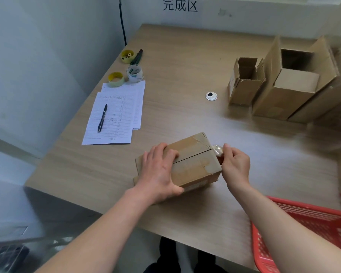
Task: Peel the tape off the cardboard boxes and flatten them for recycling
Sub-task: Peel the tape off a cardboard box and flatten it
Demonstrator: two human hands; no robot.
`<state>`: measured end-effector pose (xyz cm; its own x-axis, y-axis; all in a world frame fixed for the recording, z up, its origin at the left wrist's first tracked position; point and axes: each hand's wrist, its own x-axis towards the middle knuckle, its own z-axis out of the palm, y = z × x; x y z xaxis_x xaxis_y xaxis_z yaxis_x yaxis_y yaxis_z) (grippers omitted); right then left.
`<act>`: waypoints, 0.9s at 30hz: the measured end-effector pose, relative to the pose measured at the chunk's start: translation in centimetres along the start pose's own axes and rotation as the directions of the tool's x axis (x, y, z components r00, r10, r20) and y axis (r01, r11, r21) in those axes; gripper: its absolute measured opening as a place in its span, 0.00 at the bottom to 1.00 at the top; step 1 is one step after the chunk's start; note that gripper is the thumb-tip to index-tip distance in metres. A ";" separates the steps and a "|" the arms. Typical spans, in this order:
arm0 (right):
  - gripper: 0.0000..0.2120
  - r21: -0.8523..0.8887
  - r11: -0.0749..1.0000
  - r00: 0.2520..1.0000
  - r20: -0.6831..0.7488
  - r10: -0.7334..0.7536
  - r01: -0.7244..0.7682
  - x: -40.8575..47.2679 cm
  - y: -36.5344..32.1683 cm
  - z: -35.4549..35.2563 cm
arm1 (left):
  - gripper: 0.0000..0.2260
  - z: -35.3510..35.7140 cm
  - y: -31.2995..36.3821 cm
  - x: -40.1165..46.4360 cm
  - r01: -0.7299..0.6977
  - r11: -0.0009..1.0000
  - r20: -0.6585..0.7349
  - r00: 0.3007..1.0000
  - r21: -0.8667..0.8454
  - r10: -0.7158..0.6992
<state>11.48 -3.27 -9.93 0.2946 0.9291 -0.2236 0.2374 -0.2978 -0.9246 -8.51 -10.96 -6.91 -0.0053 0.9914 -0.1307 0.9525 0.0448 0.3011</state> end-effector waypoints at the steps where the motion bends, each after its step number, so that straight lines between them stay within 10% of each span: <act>1: 0.24 0.023 0.999 1.000 0.000 0.026 -0.026 -0.1 -0.1 0.0 | 0.43 0.0 0.0 0.1 0.002 1.000 0.004 1.000 -0.004 -0.002; 7: 0.37 -0.014 0.979 0.964 0.173 0.202 -0.202 0.7 0.3 -0.5 | 0.43 0.5 0.2 0.4 0.009 1.000 0.004 1.000 0.001 -0.009; 16: 0.21 -0.049 0.960 0.934 0.222 0.280 -0.276 1.6 1.6 -0.4 | 0.42 1.0 0.6 0.8 -0.017 1.000 -0.024 1.000 -0.025 0.017; 23: 0.14 0.335 0.801 0.864 0.098 0.494 -0.496 2.4 0.7 -3.6 | 0.41 1.3 1.4 1.7 -0.078 0.995 -0.015 0.997 -0.055 0.077; 27: 0.15 0.320 0.870 0.909 -0.060 0.413 -0.374 3.0 1.0 -6.8 | 0.41 1.7 2.4 2.4 -0.123 0.991 -0.020 0.992 -0.052 0.122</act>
<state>18.87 -2.30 -9.44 0.4217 0.7083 -0.5662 -0.1998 -0.5365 -0.8199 -5.71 -8.72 -8.10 0.1047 0.9918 -0.0736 0.9290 -0.0711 0.3633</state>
